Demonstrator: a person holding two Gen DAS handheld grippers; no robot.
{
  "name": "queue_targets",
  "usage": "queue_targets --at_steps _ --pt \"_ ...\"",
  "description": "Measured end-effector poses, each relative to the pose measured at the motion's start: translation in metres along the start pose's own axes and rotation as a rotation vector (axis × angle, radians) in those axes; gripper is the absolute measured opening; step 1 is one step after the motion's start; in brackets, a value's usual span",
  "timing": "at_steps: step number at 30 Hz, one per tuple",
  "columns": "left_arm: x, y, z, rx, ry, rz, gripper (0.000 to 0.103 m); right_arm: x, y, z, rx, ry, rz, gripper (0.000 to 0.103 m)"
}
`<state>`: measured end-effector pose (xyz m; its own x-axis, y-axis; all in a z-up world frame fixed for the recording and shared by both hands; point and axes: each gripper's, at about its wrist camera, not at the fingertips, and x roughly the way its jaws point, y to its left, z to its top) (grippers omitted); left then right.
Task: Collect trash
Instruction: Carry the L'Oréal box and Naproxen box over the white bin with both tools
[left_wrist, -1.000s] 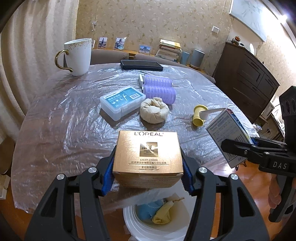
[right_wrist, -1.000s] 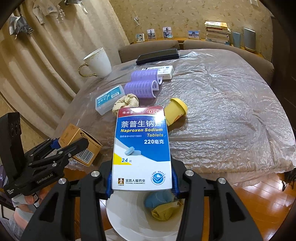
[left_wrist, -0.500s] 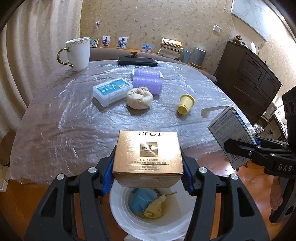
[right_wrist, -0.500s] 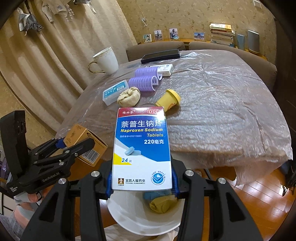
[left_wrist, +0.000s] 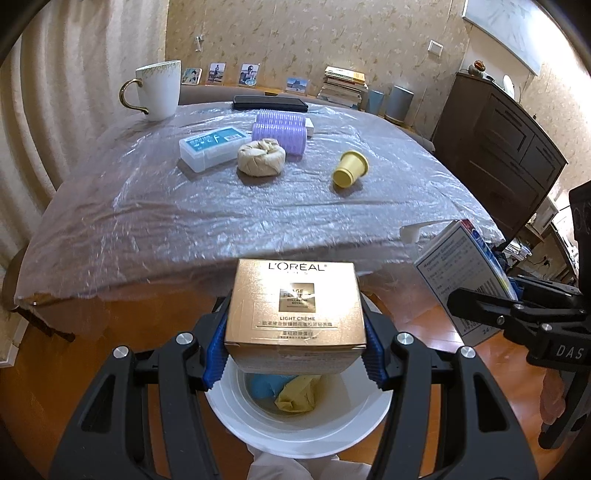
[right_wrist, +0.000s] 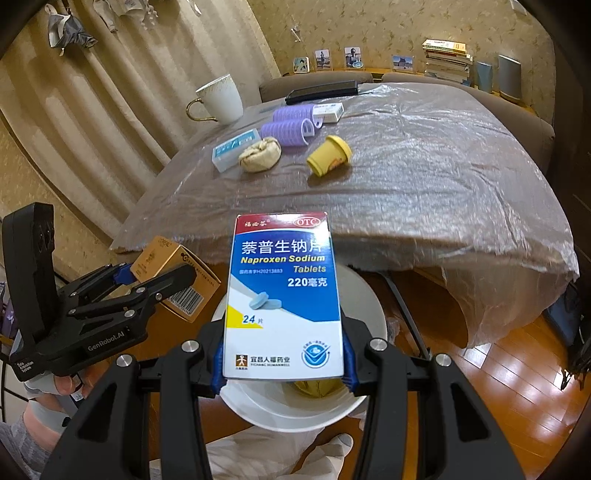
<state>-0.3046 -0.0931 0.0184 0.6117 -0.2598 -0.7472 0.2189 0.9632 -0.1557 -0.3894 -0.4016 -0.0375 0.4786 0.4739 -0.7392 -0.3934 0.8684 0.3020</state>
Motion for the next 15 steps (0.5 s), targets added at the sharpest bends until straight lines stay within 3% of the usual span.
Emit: queue_targets --at_steps 15 --pt "0.010 -0.010 -0.026 -0.003 0.048 0.037 0.059 0.012 -0.005 -0.028 -0.021 0.063 -0.003 0.045"
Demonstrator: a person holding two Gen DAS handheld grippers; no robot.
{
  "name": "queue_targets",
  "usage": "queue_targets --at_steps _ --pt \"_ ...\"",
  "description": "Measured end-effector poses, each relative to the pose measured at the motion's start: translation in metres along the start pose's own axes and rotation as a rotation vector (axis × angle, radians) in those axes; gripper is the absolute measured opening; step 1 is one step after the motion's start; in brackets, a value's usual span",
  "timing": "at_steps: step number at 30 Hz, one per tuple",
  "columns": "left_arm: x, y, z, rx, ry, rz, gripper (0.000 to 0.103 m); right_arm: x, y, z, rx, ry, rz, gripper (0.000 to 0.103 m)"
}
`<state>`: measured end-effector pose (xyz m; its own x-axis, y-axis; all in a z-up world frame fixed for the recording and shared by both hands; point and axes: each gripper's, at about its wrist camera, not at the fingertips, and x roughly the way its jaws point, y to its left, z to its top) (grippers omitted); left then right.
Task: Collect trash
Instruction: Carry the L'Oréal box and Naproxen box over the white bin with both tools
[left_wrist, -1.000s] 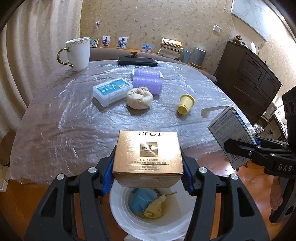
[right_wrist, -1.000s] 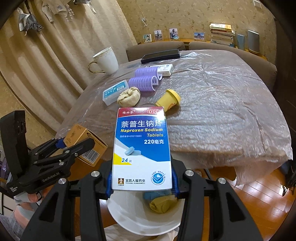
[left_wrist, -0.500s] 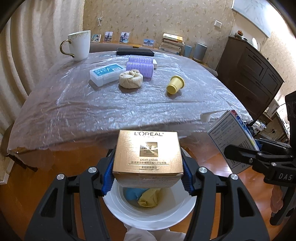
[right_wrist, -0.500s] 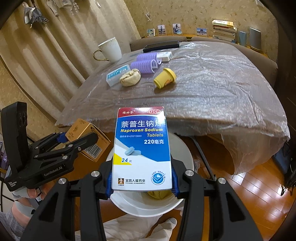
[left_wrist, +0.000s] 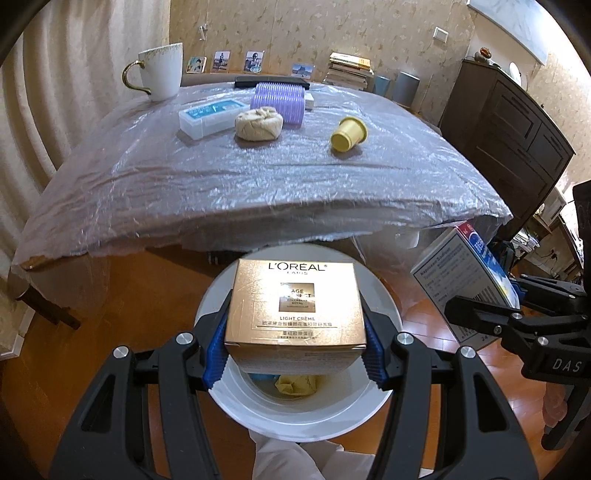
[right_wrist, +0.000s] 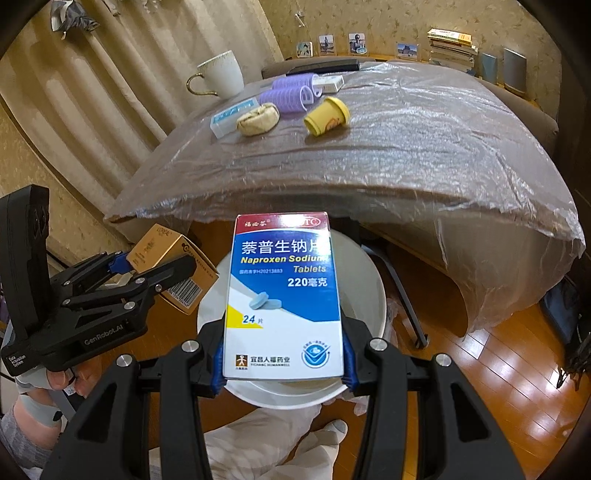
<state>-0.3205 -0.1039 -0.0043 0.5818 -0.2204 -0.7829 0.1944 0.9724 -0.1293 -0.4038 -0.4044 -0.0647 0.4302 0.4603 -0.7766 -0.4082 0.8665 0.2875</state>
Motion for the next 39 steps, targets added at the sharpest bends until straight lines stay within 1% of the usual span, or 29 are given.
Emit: queue_targets --at_steps 12,28,39 --pt "0.013 0.000 -0.014 0.007 0.046 0.016 0.059 0.018 0.002 -0.011 -0.015 0.042 -0.032 0.045" --pt "0.035 0.001 -0.019 0.025 0.103 0.016 0.059 0.040 0.004 -0.009 -0.021 0.076 -0.058 0.045" --pt "0.057 0.001 -0.027 0.042 0.162 0.031 0.059 0.061 -0.002 -0.011 -0.014 0.127 -0.077 0.045"
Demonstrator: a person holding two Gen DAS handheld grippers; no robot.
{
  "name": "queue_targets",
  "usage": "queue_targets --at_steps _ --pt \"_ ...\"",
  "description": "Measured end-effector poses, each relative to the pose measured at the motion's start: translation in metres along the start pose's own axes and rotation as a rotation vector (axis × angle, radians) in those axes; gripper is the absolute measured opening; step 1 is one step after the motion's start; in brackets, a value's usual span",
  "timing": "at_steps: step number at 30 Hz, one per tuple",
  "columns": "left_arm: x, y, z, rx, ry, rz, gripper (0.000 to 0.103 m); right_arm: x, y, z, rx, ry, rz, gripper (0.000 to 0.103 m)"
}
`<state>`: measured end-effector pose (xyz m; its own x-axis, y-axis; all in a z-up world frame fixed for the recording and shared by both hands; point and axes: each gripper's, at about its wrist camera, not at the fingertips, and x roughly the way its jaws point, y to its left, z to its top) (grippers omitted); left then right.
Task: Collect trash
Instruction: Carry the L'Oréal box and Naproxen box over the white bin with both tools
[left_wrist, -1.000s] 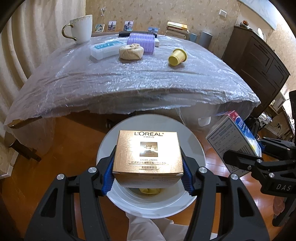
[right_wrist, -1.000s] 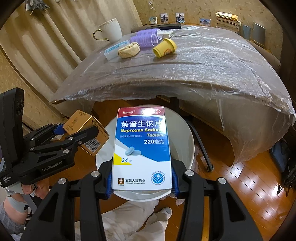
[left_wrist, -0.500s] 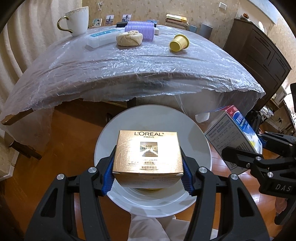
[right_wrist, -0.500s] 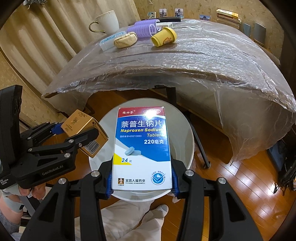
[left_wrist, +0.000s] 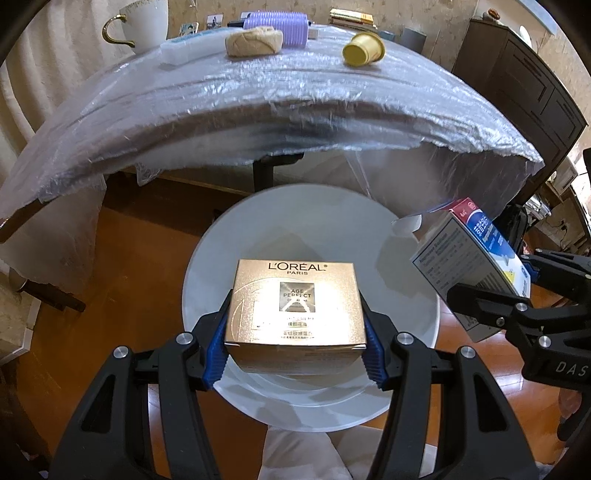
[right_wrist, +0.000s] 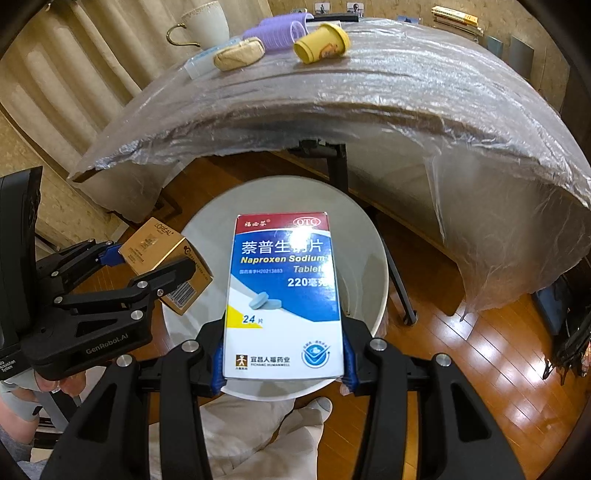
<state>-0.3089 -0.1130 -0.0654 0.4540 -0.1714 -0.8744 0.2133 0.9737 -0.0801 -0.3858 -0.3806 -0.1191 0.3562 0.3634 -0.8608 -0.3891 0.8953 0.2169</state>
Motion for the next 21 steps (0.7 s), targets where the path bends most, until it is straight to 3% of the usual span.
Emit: queue_targets --at_steps 21 --pt "0.035 0.006 0.001 0.001 0.073 0.025 0.059 0.040 -0.012 0.004 0.014 0.070 -0.018 0.045"
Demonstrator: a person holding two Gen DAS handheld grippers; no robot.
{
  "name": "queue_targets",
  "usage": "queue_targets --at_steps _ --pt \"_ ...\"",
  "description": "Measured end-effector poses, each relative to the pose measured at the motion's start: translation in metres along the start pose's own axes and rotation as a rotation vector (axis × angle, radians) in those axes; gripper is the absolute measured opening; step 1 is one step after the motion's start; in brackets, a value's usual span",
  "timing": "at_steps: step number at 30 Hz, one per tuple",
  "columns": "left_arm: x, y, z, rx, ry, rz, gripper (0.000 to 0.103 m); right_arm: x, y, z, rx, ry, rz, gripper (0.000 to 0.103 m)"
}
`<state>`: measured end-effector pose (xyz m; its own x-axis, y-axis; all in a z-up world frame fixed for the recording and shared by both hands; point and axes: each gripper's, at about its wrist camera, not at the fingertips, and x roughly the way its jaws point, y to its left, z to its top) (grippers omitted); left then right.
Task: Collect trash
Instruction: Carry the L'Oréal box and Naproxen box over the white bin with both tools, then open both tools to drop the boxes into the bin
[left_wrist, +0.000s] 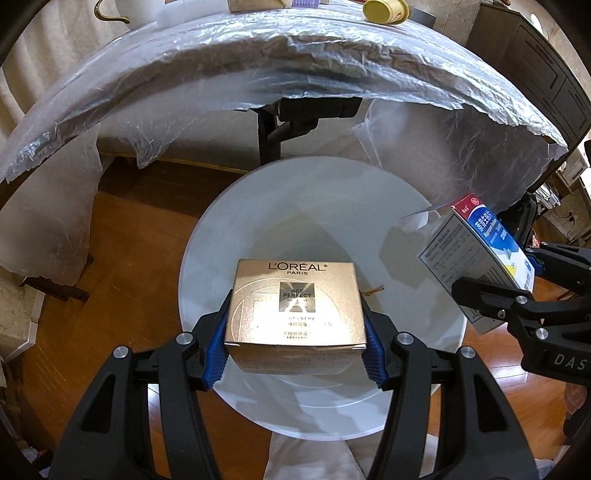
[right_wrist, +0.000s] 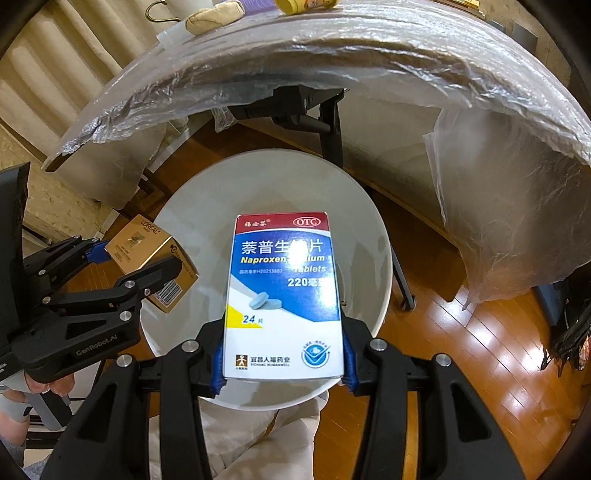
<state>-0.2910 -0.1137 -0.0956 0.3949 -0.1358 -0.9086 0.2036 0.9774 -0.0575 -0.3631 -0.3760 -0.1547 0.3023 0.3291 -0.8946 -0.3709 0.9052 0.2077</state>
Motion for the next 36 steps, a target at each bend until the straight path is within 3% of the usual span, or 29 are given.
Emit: queue_targets --at_steps 36 --pt "0.024 0.004 0.005 0.041 0.051 0.022 0.059 0.026 -0.005 0.013 0.014 0.040 -0.022 0.045"
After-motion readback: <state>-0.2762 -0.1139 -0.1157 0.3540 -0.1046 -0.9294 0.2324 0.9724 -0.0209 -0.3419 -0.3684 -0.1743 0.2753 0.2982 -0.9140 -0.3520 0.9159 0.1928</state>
